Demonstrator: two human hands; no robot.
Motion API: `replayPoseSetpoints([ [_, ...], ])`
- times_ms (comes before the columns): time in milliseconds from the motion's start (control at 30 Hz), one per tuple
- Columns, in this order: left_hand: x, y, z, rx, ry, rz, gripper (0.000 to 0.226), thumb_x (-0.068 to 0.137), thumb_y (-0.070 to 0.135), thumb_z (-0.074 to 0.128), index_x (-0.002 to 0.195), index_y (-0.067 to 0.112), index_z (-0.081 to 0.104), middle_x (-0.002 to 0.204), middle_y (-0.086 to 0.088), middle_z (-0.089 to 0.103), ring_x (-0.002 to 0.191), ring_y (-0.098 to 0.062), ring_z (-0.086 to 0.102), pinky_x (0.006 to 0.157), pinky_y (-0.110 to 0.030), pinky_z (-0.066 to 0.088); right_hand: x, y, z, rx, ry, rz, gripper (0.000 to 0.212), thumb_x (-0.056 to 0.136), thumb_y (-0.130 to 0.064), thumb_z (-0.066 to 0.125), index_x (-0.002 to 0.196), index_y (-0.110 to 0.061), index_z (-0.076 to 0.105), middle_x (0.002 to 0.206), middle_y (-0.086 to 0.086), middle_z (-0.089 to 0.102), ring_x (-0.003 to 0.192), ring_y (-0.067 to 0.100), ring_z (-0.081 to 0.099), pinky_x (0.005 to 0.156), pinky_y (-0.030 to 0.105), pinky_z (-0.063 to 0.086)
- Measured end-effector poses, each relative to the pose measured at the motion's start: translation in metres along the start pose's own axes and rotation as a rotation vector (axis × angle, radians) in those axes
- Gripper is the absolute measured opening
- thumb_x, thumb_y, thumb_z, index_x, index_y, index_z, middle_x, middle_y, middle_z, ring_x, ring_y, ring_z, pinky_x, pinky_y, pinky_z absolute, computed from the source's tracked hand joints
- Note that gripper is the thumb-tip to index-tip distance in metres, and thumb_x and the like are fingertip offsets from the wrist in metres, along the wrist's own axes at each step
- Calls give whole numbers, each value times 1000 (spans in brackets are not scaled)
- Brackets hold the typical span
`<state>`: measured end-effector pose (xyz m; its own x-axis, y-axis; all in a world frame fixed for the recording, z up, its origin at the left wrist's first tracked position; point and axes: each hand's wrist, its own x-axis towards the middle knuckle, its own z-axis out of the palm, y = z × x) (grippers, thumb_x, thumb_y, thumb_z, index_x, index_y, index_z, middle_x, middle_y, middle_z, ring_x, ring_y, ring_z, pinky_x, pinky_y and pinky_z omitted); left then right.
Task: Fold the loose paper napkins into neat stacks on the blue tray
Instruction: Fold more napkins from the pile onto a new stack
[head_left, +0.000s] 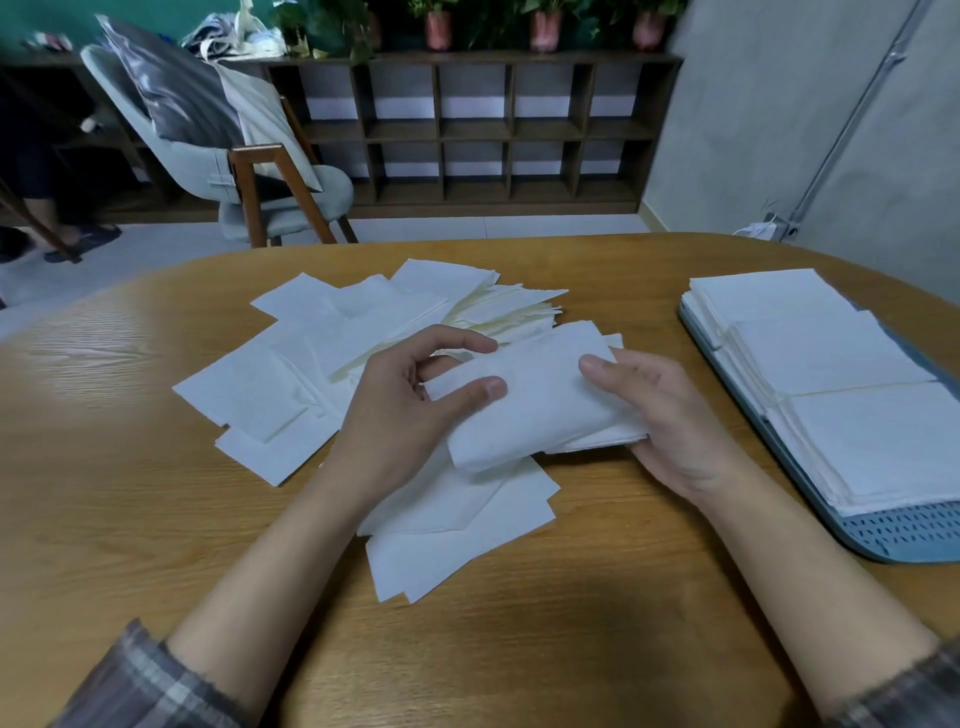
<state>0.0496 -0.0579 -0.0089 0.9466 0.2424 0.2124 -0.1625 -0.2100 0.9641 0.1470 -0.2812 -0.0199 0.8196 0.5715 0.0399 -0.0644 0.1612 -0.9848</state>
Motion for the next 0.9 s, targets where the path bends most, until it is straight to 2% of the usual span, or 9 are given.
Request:
replayPoseSetpoints([
  [100, 0, 0, 2, 16, -11, -3, 22, 92, 16, 81, 112, 23, 75, 95, 1, 80, 86, -18, 77, 71, -37, 59, -1, 1, 1, -117, 36, 17, 27, 85, -27, 84, 103, -6, 80, 107, 12, 80, 96, 21, 76, 81, 30, 57],
  [200, -2, 3, 3, 84, 35, 0, 33, 92, 31, 78, 124, 33, 69, 89, 16, 73, 68, -1, 63, 62, -16, 48, 0, 1, 2, -145, 128, -2, 25, 87, -27, 79, 105, -10, 81, 108, 10, 81, 102, 25, 78, 88, 40, 56],
  [267, -4, 4, 5, 76, 0, -46, 57, 85, 41, 82, 136, 45, 57, 105, 18, 73, 83, -2, 71, 73, -18, 55, 1, 1, 2, -137, 178, -1, 26, 88, -29, 78, 105, -9, 81, 108, 10, 81, 104, 29, 77, 95, 49, 58],
  [367, -5, 0, 8, 125, -71, -32, 81, 81, 25, 91, 144, 51, 47, 131, 11, 64, 106, -11, 72, 80, -26, 61, 1, 1, 2, -176, 197, 22, 32, 87, -36, 80, 103, -8, 81, 106, 10, 81, 107, 34, 75, 102, 55, 53],
  [433, -3, -1, 9, 136, -80, -2, 74, 84, 13, 89, 141, 43, 53, 131, 11, 63, 105, -12, 70, 77, -25, 61, 1, -1, 2, -173, 178, 39, 34, 85, -37, 80, 102, -8, 81, 106, 10, 81, 104, 31, 76, 98, 50, 56],
  [500, -2, 1, 6, 95, -96, 2, 49, 88, 6, 84, 127, 29, 68, 120, 12, 69, 83, -5, 69, 66, -15, 53, 1, -3, 1, -126, 143, 42, 30, 86, -32, 77, 102, -7, 80, 105, 10, 81, 97, 23, 77, 86, 35, 59],
  [600, -3, 1, 0, 168, -140, 16, 18, 93, 9, 79, 102, 24, 81, 98, 21, 75, 53, -5, 42, 55, -9, 35, 1, -4, 1, -51, 87, 70, 32, 85, -26, 75, 109, -5, 78, 106, 11, 80, 95, 20, 77, 77, 25, 60],
  [800, -6, 5, 5, 177, -119, 27, 14, 96, 16, 76, 103, 26, 82, 90, 27, 74, 49, -9, 28, 49, -12, 28, -3, -3, 6, -112, 45, 85, 39, 85, -24, 75, 123, -13, 74, 117, 5, 79, 110, 22, 76, 96, 39, 59],
  [900, -6, 5, 7, 162, -113, 8, 13, 96, 14, 77, 104, 22, 82, 71, 29, 67, 45, -8, 28, 47, -11, 26, -3, -3, 7, -145, 92, 79, 34, 86, -29, 75, 117, -15, 76, 115, 4, 80, 110, 22, 76, 103, 47, 56],
])
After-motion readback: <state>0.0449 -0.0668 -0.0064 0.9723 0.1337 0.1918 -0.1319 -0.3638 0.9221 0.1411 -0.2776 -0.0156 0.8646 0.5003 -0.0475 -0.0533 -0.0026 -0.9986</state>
